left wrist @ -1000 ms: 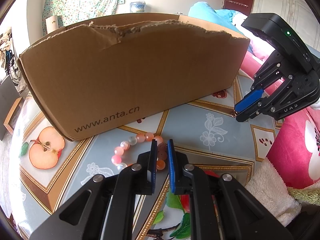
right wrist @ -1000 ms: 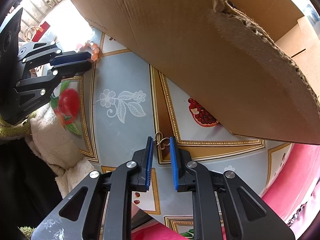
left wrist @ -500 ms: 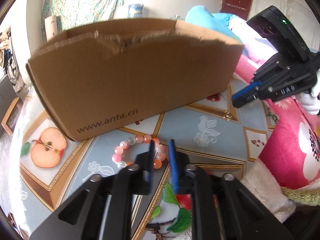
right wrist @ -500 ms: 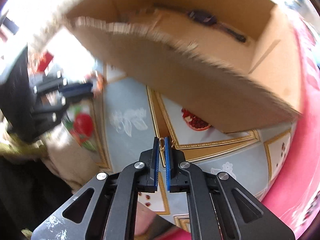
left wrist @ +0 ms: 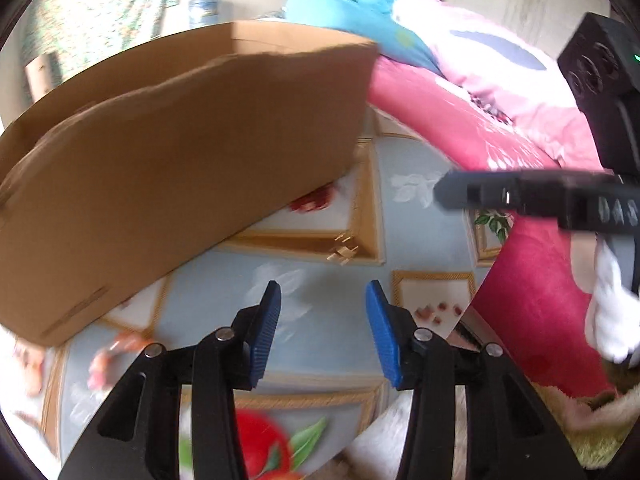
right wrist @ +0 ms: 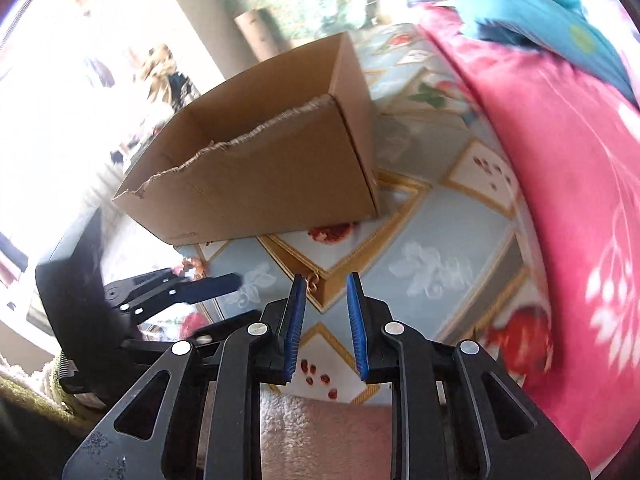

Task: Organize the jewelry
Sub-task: 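Move the open left gripper over the flower earring while the right gripper withdraws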

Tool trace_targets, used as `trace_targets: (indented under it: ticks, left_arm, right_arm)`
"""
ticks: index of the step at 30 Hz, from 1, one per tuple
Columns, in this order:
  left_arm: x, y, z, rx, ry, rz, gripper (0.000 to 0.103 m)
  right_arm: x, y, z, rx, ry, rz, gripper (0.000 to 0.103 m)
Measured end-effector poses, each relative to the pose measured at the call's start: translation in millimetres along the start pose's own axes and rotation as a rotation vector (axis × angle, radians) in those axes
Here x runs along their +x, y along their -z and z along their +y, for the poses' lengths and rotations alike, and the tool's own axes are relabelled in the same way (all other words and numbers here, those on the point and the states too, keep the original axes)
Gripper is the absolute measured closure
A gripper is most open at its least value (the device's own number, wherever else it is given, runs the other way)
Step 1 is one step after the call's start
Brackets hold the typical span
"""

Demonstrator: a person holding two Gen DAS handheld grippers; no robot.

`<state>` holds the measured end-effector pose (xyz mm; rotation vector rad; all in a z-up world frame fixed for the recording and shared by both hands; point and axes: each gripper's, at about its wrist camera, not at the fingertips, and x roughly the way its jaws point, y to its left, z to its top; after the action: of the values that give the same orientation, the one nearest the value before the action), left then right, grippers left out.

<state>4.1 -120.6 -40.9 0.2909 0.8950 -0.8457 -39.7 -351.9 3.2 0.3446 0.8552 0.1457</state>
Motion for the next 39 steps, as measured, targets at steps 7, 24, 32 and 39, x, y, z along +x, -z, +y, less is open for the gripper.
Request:
trace_targets:
  ticks: [7, 24, 32, 39]
  left_arm:
    - [23, -18, -13, 0.024, -0.044, 0.044, 0.071]
    - [36, -33, -23, 0.027, -0.148, 0.109, 0.088]
    - [33, -34, -22, 0.029, -0.157, 0.108, 0.099]
    - [38, -38, -23, 0.004, -0.138, 0.12, 0.102]
  right_arm:
    - [11, 11, -2, 0.008, -0.021, -0.018, 0.081]
    - [13, 27, -19, 0.018, -0.005, -0.054, 0.081]
    - [13, 27, -20, 0.017, -0.017, -0.058, 0.081]
    - [11, 27, -22, 0.022, -0.027, -0.054, 0.081]
